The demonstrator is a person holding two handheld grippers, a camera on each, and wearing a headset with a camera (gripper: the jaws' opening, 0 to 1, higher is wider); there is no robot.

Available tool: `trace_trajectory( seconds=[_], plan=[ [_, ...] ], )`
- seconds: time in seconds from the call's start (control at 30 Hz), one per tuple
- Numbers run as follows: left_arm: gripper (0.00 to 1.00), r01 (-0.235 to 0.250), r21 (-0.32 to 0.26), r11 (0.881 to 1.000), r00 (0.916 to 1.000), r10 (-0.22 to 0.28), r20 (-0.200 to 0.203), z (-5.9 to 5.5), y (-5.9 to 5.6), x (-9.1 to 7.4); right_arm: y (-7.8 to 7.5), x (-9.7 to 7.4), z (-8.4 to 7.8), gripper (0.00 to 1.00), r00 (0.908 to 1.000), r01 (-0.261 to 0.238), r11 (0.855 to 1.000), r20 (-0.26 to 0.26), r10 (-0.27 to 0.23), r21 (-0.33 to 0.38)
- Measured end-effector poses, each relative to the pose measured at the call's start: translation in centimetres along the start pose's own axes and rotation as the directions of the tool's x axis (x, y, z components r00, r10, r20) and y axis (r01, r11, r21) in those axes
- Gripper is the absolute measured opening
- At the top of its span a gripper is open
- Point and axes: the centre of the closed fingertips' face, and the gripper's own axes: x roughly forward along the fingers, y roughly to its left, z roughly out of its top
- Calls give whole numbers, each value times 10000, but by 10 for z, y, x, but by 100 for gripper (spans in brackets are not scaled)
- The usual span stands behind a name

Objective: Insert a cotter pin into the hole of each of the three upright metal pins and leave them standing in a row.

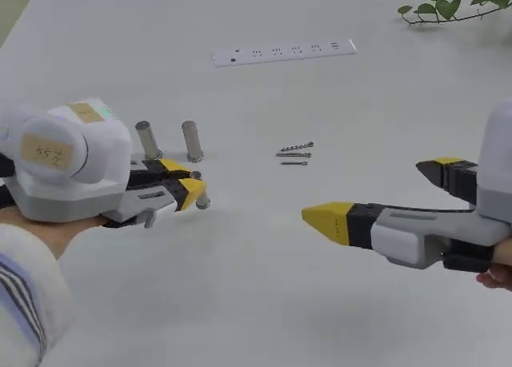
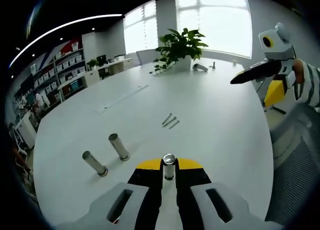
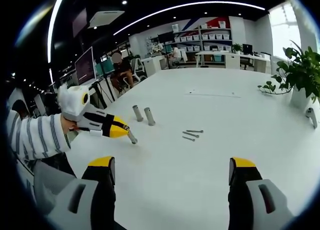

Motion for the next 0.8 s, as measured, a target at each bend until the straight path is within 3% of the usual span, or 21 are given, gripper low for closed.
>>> trace_trajectory(
  seconds=[0.47, 0.8],
  plan=[
    [5, 869, 276, 9958, 9959, -861, -281, -6, -38, 14, -5, -8, -7, 93, 10000, 58, 9999, 32, -58, 91],
    [5, 769, -29, 9970, 9962, -770, -419, -10, -43, 17, -4, -7, -8, 92, 10000, -38, 9999, 13, 38, 106]
  ],
)
